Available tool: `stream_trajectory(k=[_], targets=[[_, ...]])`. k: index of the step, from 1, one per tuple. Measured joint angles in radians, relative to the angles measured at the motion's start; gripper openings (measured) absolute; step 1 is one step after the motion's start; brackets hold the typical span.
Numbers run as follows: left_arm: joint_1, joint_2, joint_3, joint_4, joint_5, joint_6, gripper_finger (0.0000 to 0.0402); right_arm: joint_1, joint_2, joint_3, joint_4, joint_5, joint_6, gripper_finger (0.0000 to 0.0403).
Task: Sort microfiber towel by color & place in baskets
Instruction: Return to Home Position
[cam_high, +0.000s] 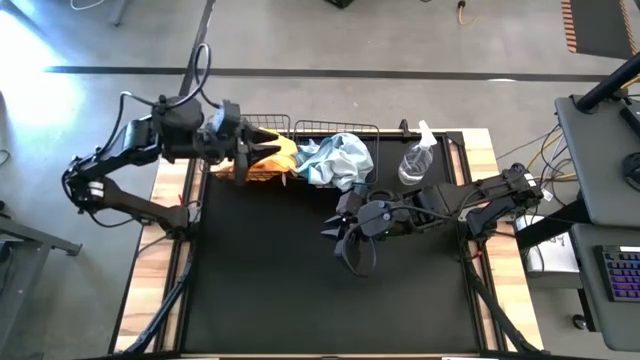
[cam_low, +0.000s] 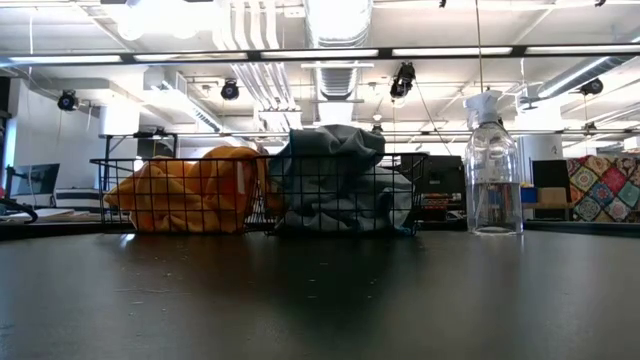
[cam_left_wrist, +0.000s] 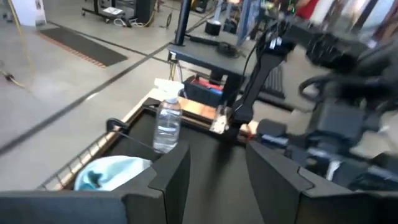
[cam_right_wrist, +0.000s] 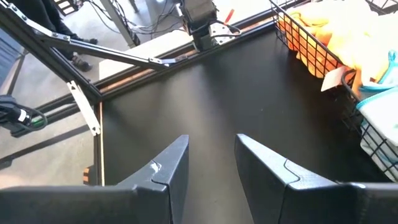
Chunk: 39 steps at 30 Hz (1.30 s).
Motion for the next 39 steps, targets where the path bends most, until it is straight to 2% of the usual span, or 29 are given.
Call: stream_trajectory(k=[3, 9, 11, 15, 16, 24, 31, 35, 39], targets=[[0.0, 0.024, 0.0, -0.001, 0.001, 0.022, 0.0141, 0.002, 0.0, 0.0, 0.0, -0.015, 0.0, 0.0123], [-0.002, 0.06, 0.0, -0.095, 0.088, -0.151, 0.0141, 0.03, -0.002, 0.0, -0.002, -0.037, -0.008, 0.0123], [-0.011, 0.071, 0.0, -0.165, 0.156, -0.176, 0.0141, 0.037, -0.005, 0.0, -0.008, -0.038, -0.011, 0.0123], [-0.036, 0.099, 0.0, -0.282, 0.402, -0.161, 0.0141, 0.04, -0.013, -0.001, -0.056, -0.036, -0.009, 0.0123], [-0.044, 0.102, -0.001, -0.282, 0.428, -0.145, 0.0141, 0.04, -0.015, -0.001, -0.068, -0.035, -0.004, 0.0123], [-0.111, 0.05, -0.001, -0.159, 0.426, -0.031, 0.0141, 0.04, -0.084, -0.001, -0.093, 0.001, 0.013, 0.0123], [-0.145, -0.02, -0.004, -0.147, 0.426, -0.01, 0.0141, 0.04, -0.148, -0.001, -0.076, 0.027, -0.037, 0.0123], [-0.15, -0.069, -0.05, -0.138, 0.425, 0.008, 0.0141, 0.04, -0.161, -0.001, -0.082, 0.027, -0.061, 0.0123], [-0.15, -0.145, -0.151, -0.106, 0.392, -0.012, 0.0141, 0.04, -0.176, -0.001, -0.083, 0.027, -0.079, 0.0123]])
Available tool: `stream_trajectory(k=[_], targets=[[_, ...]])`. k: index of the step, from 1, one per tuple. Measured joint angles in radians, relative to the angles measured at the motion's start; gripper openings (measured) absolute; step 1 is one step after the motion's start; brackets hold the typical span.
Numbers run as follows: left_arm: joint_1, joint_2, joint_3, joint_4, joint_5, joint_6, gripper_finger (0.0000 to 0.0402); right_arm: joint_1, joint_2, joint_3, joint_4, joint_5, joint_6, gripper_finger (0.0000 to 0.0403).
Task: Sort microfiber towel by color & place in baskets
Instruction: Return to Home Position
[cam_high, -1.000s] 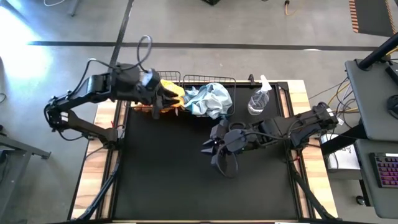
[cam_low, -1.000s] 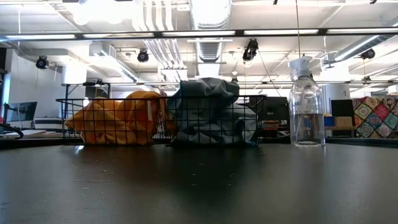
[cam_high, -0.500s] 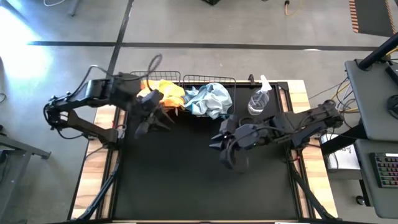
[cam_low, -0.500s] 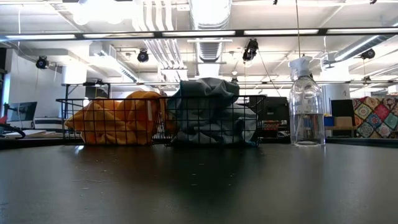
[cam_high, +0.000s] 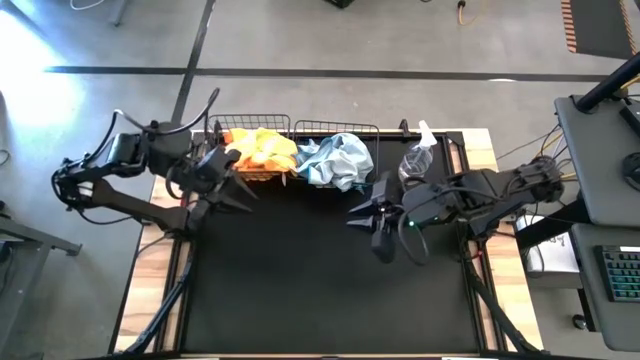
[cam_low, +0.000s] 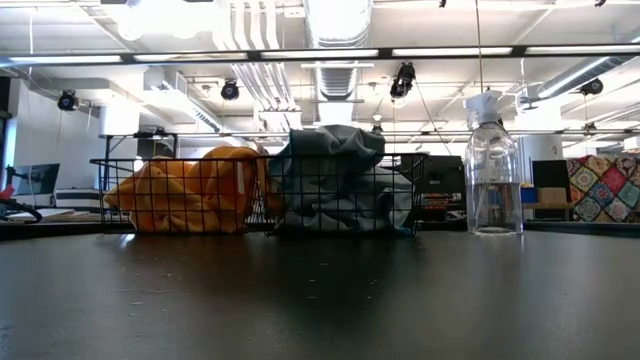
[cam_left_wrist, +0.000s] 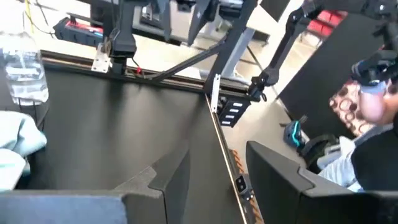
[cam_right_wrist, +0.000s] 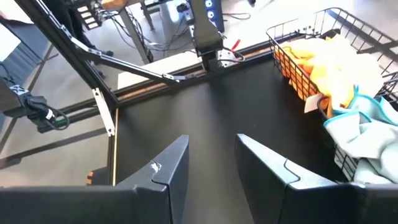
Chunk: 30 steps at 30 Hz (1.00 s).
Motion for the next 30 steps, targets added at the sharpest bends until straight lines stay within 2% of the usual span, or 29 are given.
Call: stream_trajectory(k=[7, 13, 21, 30], targets=[[0.0, -0.165, -0.275, 0.254, 0.004, -0.067, 0.0141, 0.0, -0.012, -0.003, 0.001, 0.0, -0.015, 0.0123], [-0.001, -0.291, -0.514, 0.539, 0.061, -0.089, 0.0141, 0.0, -0.012, -0.036, 0.001, 0.012, -0.02, 0.0123], [-0.002, -0.42, -0.729, 0.756, 0.063, -0.161, 0.0141, 0.0, -0.041, -0.142, -0.046, 0.108, 0.061, 0.0123], [-0.023, -0.52, -0.928, 0.996, 0.064, -0.223, 0.0141, 0.0, -0.128, -0.343, -0.019, 0.132, 0.204, 0.0123]])
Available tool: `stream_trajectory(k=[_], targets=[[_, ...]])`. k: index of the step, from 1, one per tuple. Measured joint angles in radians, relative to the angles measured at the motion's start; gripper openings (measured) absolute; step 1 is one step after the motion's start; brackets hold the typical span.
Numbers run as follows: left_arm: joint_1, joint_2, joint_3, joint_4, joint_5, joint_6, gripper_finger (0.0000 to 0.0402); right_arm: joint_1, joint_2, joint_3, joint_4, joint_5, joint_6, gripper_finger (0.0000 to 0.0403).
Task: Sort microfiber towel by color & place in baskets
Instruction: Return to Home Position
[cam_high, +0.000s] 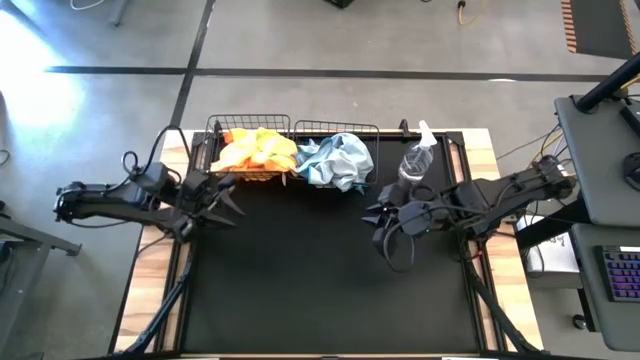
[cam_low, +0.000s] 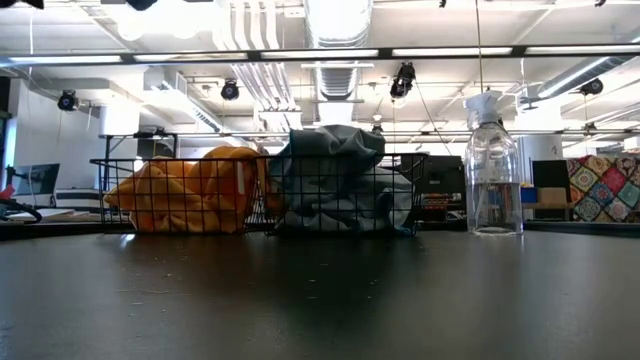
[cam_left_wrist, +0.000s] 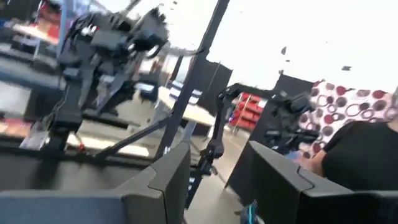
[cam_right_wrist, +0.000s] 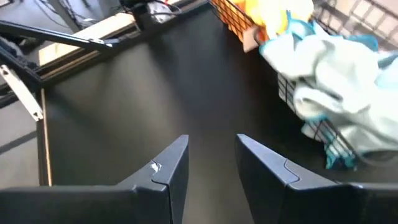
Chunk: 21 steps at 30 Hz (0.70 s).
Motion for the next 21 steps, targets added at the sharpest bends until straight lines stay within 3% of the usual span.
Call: stream_trajectory(k=[8, 16, 21], targets=[[-0.009, -0.042, -0.11, 0.167, 0.0, -0.007, 0.0141, 0.002, -0.114, -0.23, 0.275, -0.004, -0.015, 0.0123], [-0.009, -0.052, -0.138, 0.205, 0.0, -0.016, 0.0141, 0.002, -0.255, -0.468, 0.649, -0.071, -0.099, 0.0123], [-0.01, -0.052, -0.138, 0.205, -0.002, -0.015, 0.0141, 0.002, -0.336, -0.578, 0.77, -0.085, -0.124, 0.0123]])
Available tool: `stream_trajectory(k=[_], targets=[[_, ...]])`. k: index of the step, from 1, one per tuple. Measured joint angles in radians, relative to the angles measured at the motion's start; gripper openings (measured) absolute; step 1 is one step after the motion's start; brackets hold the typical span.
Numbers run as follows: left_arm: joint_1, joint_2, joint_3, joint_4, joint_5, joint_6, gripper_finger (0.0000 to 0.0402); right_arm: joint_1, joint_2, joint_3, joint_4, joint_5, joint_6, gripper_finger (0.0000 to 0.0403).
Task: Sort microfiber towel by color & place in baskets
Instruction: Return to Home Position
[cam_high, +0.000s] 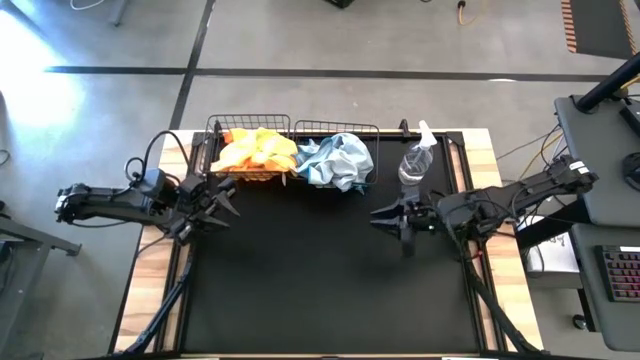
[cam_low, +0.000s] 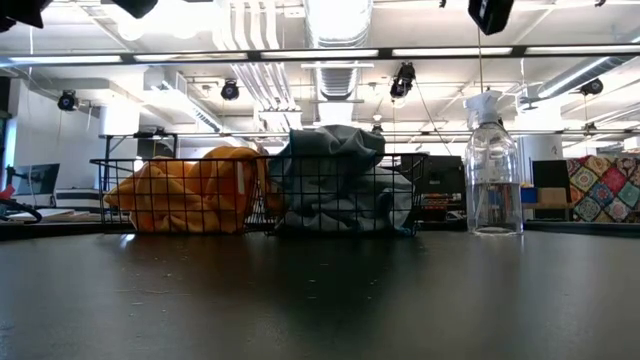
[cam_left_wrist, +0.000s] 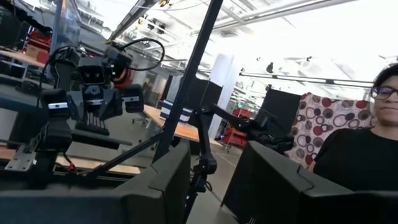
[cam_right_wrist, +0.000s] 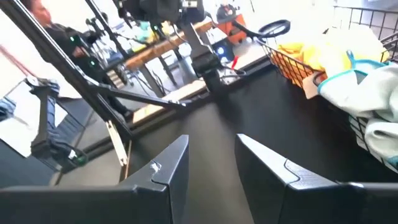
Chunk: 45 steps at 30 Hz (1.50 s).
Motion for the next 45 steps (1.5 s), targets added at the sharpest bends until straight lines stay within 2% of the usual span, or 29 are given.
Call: stream_trajectory(k=[14, 29, 35, 45], targets=[[0.0, 0.0, -0.06, 0.061, -0.002, -0.008, 0.0141, 0.0, -0.128, -0.152, 0.058, 0.0, -0.029, 0.0123], [-0.002, 0.001, -0.062, 0.063, 0.016, -0.012, 0.0141, 0.0, -0.333, -0.334, 0.094, 0.004, 0.031, 0.0123], [-0.002, 0.0, -0.062, 0.063, 0.016, -0.012, 0.0141, 0.0, -0.388, -0.429, 0.209, 0.004, 0.031, 0.0123], [-0.002, 0.0, -0.062, 0.063, 0.016, -0.012, 0.0141, 0.0, -0.434, -0.621, 0.5, 0.004, 0.036, 0.0123]])
